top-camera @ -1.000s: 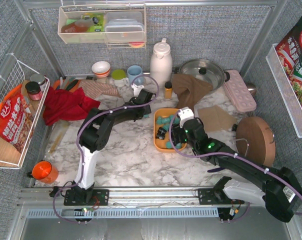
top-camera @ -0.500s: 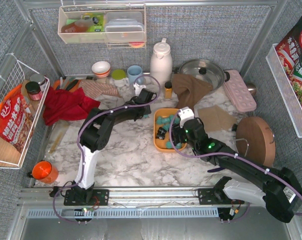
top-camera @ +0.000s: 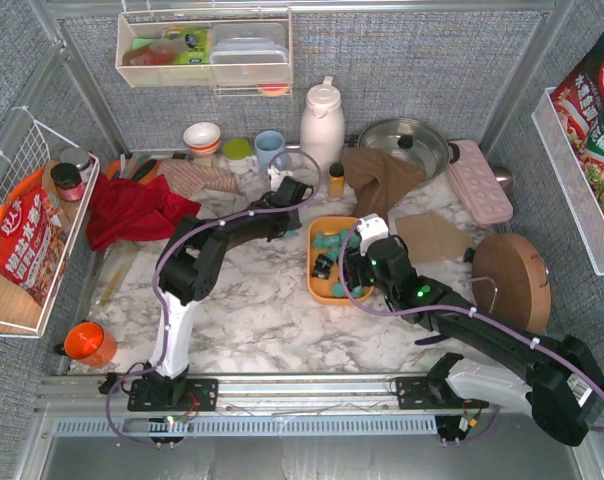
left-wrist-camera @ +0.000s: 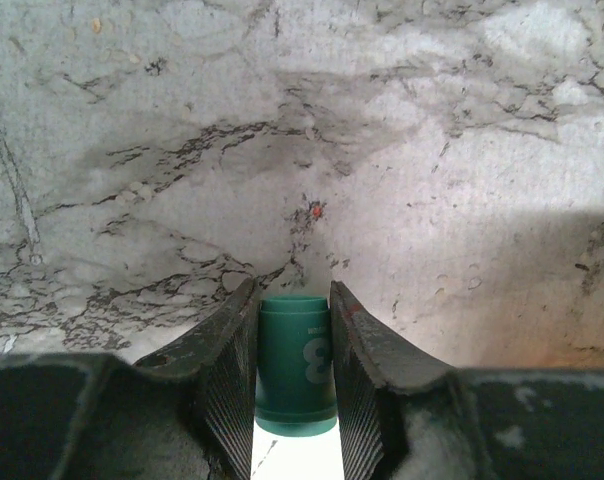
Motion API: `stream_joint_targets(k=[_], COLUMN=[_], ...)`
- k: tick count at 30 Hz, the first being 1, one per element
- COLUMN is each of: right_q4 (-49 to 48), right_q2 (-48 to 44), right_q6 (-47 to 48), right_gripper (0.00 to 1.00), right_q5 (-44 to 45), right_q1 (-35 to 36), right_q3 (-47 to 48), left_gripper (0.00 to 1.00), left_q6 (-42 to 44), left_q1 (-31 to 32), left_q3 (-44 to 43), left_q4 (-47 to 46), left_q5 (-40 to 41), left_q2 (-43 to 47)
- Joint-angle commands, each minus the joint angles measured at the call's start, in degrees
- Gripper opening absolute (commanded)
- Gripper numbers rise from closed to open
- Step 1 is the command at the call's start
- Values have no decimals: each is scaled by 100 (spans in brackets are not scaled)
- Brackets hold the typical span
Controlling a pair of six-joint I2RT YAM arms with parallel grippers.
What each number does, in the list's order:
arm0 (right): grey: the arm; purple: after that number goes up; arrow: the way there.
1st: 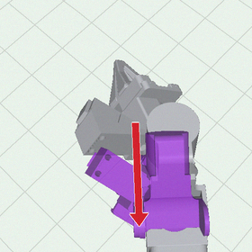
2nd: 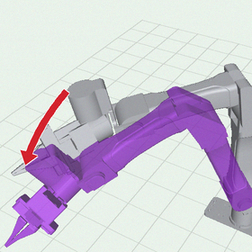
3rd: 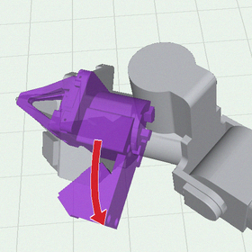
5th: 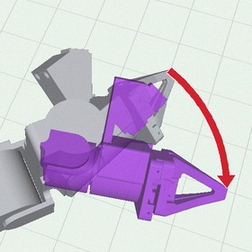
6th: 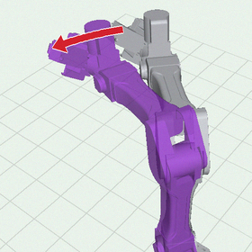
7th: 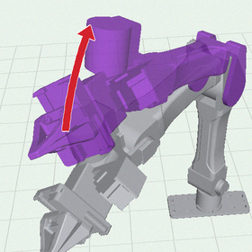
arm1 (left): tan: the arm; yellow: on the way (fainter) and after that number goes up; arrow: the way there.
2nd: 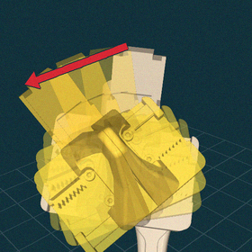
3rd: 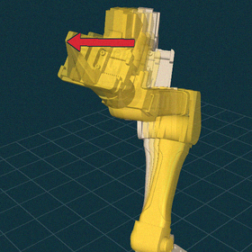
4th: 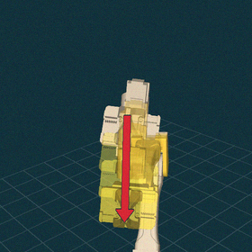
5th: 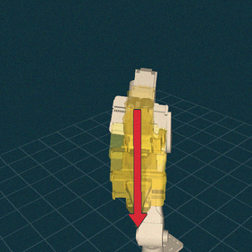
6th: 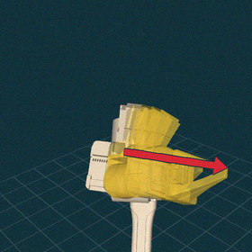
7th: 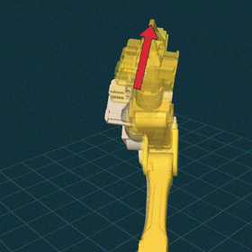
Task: Mix the coffee capsules in the storage basket
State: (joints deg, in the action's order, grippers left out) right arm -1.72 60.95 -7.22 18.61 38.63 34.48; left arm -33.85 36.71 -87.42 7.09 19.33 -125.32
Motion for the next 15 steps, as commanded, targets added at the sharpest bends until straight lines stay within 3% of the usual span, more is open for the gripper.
stream_joint_targets(k=[1,15], right_q4=[-31,-13], right_q2=[-22,5], right_q6=[-16,-15], right_gripper=[66,66], right_q5=[-15,-15], right_q1=[-5,3], right_q3=[59,74], left_gripper=[37,37], left_q6=[97,420], left_q1=[-3,-3], left_q3=[32,1399], left_q4=[345,-1531], left_q5=[-29,-447], left_q2=[122,1310])
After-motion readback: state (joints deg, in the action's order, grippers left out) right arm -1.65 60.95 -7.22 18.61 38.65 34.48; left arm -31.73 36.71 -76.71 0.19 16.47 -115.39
